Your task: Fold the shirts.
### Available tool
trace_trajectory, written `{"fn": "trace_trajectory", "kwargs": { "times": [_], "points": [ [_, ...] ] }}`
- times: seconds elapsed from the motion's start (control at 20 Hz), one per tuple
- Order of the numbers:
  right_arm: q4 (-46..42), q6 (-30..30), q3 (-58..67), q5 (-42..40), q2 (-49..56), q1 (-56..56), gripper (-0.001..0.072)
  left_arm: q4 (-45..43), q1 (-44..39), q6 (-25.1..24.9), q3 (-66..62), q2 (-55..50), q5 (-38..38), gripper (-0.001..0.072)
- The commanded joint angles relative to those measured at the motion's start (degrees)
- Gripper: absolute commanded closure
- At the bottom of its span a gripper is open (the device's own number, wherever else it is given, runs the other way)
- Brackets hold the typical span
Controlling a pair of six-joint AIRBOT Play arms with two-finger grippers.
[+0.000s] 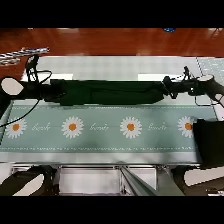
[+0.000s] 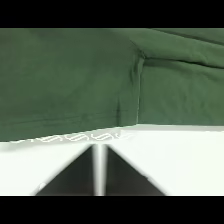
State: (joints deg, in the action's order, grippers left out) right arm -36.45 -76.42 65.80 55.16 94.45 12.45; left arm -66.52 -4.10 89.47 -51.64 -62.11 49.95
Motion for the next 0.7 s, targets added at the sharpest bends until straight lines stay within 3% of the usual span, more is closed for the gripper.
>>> {"fn": "trace_trajectory", "kwargs": {
  "times": [0.0, 0.15, 0.35, 0.5, 0.65],
  "points": [
    [-10.8, -1.1, 0.5, 7.0, -8.5, 1.3, 0.0693, 4.0, -0.4, -4.8, -0.2, 0.0, -0.5, 0.0685],
    [-21.8, -4.2, -2.0, 11.5, -21.9, 1.4, 0.0693, 11.2, -4.0, -7.6, -0.5, -0.5, -5.6, 0.0685],
    [-22.6, -6.0, -8.9, 14.6, -42.1, 1.4, 0.0693, 12.8, -15.5, -7.6, -7.8, -10.1, -7.2, 0.0685],
    [-22.5, -8.8, -11.9, 18.4, -53.9, 1.4, 0.0693, 12.8, -24.8, -7.6, -19.8, -22.5, -3.0, 0.0685],
    [-22.5, -11.6, -12.4, 21.7, -61.6, 1.4, 0.0693, 12.8, -32.5, -5.2, -32.6, -35.1, 5.9, 0.0685]
  ]
}}
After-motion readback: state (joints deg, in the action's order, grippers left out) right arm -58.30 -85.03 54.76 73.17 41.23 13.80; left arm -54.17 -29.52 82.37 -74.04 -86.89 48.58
